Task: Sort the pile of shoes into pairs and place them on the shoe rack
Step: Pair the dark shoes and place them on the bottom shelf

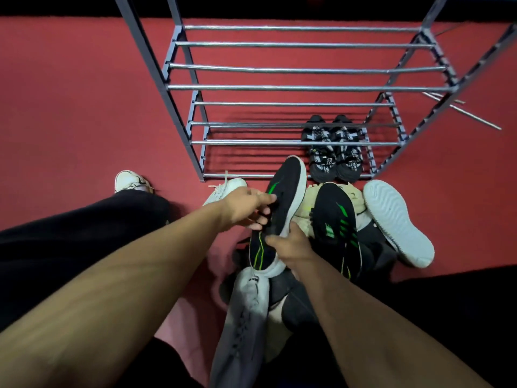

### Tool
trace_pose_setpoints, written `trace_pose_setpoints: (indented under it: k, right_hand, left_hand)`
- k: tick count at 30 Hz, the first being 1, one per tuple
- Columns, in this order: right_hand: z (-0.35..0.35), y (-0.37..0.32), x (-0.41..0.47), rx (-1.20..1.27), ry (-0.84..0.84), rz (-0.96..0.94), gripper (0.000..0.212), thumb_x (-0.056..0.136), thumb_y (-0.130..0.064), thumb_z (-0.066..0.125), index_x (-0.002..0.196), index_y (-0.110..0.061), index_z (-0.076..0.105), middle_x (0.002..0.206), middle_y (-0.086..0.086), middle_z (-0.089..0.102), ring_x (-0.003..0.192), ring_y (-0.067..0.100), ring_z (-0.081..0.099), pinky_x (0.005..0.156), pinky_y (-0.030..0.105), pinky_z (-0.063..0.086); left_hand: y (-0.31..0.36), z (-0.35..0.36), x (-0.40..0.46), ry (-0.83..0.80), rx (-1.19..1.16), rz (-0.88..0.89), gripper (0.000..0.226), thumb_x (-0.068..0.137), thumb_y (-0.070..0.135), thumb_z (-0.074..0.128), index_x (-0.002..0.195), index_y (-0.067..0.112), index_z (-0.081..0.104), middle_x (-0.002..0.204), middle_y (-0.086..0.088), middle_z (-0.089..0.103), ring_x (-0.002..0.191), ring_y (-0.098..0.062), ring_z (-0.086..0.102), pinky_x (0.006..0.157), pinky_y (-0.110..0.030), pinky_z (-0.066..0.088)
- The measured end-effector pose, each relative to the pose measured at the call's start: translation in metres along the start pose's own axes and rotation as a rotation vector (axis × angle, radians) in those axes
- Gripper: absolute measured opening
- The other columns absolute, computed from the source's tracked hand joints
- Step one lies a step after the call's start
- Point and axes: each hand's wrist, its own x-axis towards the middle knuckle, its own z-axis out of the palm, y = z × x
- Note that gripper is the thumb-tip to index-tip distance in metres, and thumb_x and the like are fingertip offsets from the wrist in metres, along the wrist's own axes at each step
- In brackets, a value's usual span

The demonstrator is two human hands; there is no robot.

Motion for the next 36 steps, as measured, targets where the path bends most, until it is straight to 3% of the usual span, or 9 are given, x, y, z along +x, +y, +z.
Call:
trace_pose_setpoints:
  k: [4,7,10,13,16,20,27,32,36]
  right_hand:
    - [-0.017,0.037,-0.011,0.187,-0.003,0.297,0.028,0.085,-0.005,0.068,0.113,-0.005,0.065,0.112,0.016,0.071,0.100,0.031,0.069,0.090,0.045,0.055]
    - [-0.022,0.036,-0.016,0.320,-0.071,0.355,0.026,0.092,-0.011,0.062,0.118,-0.011,0.063,0.113,0.010,0.070,0.101,0.027,0.067,0.075,0.037,0.055]
    - [-0.030,0.025,-0.010,0.324,-0.136,0.324,0.026,0.094,-0.022,0.061,0.118,-0.015,0.064,0.116,0.008,0.070,0.102,0.024,0.067,0.070,0.034,0.054]
    - [-0.039,0.014,0.002,-0.135,0.104,0.209,0.043,0.096,-0.047,0.048,0.112,-0.013,0.069,0.111,0.011,0.069,0.102,0.030,0.064,0.083,0.036,0.051]
    - [-0.064,0.022,0.004,-0.582,0.522,0.094,0.046,0.100,-0.040,0.033,0.112,-0.010,0.066,0.118,0.020,0.058,0.106,0.038,0.056,0.090,0.038,0.044]
    - [-0.098,0.053,0.004,-0.633,0.654,0.404,0.041,0.096,-0.031,0.048,0.130,-0.010,0.051,0.137,0.020,0.039,0.124,0.040,0.040,0.103,0.044,0.037]
    - [-0.106,0.061,0.011,-0.349,0.535,0.609,0.063,0.087,-0.033,0.064,0.136,-0.001,0.039,0.141,0.024,0.043,0.126,0.039,0.046,0.093,0.037,0.042]
    - [-0.092,0.068,-0.001,0.073,0.537,0.350,0.028,0.089,-0.017,0.066,0.110,-0.001,0.057,0.099,0.012,0.062,0.087,0.025,0.056,0.075,0.030,0.041]
    - [-0.065,0.064,-0.005,0.148,0.428,0.250,0.021,0.091,-0.016,0.065,0.108,-0.010,0.055,0.100,0.011,0.066,0.088,0.022,0.060,0.079,0.031,0.047]
  left_hand:
    - [-0.041,-0.006,-0.012,0.228,-0.045,-0.075,0.011,0.091,0.030,0.059,0.085,0.022,0.053,0.078,0.000,0.054,0.067,-0.014,0.049,0.060,-0.026,0.041]
    - [-0.059,0.011,-0.029,-0.045,-0.009,-0.331,0.031,0.089,0.051,0.055,0.091,0.020,0.061,0.078,0.008,0.065,0.069,-0.012,0.056,0.057,-0.024,0.045]
    - [-0.067,0.031,-0.025,-0.119,-0.045,-0.281,0.034,0.088,0.041,0.062,0.106,0.012,0.066,0.080,0.004,0.071,0.064,-0.010,0.063,0.054,-0.022,0.050]
    - [-0.067,0.039,-0.017,-0.088,-0.173,-0.234,0.028,0.090,0.032,0.062,0.110,0.012,0.064,0.096,-0.001,0.071,0.081,-0.013,0.066,0.076,-0.032,0.056]
    - [-0.074,0.035,-0.014,-0.054,-0.181,-0.238,0.017,0.090,0.029,0.063,0.101,0.017,0.065,0.099,-0.001,0.072,0.091,-0.016,0.067,0.089,-0.040,0.053]
    - [-0.087,0.025,-0.018,-0.012,-0.155,-0.289,0.039,0.086,0.029,0.069,0.120,0.013,0.062,0.118,-0.009,0.071,0.115,-0.026,0.064,0.101,-0.051,0.048]
    - [-0.097,0.024,-0.021,0.005,-0.166,-0.293,0.034,0.088,0.029,0.066,0.120,0.016,0.062,0.111,-0.007,0.072,0.101,-0.024,0.066,0.100,-0.048,0.049]
    - [-0.097,0.022,-0.022,0.038,-0.246,-0.275,0.018,0.094,0.019,0.057,0.111,0.018,0.062,0.090,0.000,0.073,0.074,-0.012,0.071,0.055,-0.025,0.057]
    - [-0.103,0.017,-0.021,0.034,-0.385,-0.262,0.027,0.097,0.005,0.047,0.113,0.021,0.062,0.096,-0.002,0.072,0.075,-0.011,0.071,0.063,-0.030,0.061]
